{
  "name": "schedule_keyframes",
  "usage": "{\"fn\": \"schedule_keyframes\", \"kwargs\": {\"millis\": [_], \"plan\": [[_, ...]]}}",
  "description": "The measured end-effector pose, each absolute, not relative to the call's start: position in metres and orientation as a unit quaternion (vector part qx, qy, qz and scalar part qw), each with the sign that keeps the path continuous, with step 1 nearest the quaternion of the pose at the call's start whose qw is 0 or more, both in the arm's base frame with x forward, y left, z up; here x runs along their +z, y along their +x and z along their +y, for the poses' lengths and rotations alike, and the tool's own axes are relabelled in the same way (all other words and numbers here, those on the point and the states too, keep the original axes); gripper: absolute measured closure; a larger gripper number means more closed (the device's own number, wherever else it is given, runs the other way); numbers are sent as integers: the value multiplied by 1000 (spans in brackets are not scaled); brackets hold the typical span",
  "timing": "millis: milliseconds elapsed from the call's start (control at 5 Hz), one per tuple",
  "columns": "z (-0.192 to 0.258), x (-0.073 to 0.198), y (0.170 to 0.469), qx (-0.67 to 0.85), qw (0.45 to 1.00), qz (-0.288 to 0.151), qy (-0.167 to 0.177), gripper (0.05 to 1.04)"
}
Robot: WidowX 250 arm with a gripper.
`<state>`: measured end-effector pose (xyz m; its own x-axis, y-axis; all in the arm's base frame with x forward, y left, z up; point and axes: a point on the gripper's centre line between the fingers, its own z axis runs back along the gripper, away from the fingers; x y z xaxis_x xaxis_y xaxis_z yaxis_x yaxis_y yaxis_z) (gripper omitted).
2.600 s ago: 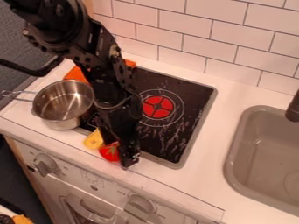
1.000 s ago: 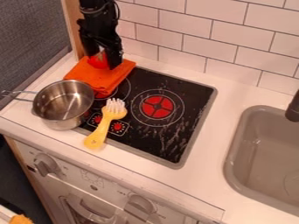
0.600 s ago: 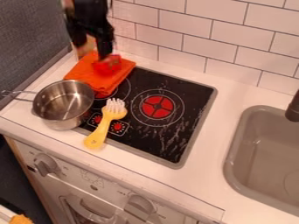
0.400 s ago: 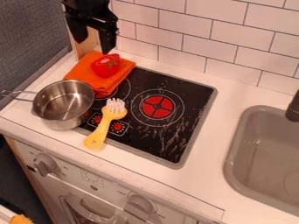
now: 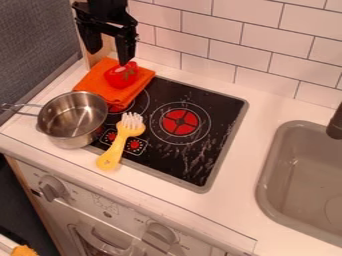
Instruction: Put the red object on top of the orange cloth
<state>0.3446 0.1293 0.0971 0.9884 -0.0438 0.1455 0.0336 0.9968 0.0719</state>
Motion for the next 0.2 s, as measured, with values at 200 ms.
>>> {"fn": "schedule_keyframes", "kwargs": {"millis": [200], "plan": [[129,97,345,-19,996,-74,35,83]]}}
